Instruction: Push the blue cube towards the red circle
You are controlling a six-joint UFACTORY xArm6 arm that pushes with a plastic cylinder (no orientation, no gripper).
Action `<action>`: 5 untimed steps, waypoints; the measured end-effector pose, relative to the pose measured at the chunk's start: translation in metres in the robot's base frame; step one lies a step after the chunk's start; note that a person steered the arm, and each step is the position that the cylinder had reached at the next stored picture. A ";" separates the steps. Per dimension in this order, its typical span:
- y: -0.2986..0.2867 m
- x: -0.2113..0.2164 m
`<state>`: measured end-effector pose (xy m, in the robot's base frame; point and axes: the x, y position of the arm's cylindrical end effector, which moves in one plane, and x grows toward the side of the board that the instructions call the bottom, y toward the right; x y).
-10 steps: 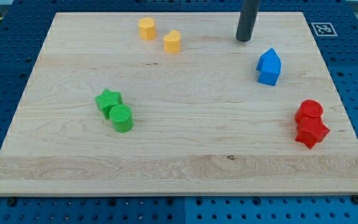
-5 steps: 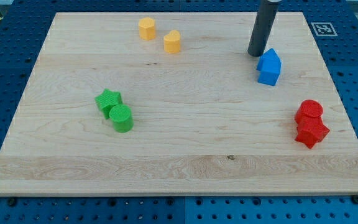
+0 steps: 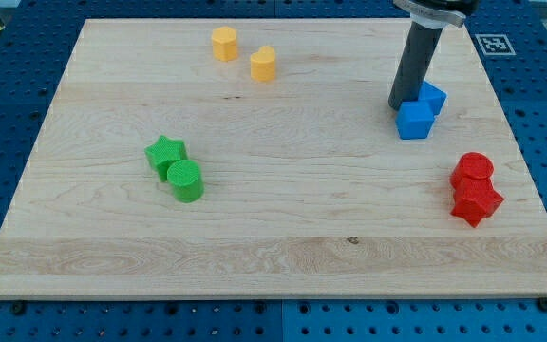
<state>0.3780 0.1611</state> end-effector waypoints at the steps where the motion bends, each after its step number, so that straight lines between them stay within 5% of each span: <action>1: -0.016 0.003; 5: 0.018 0.045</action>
<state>0.4226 0.1790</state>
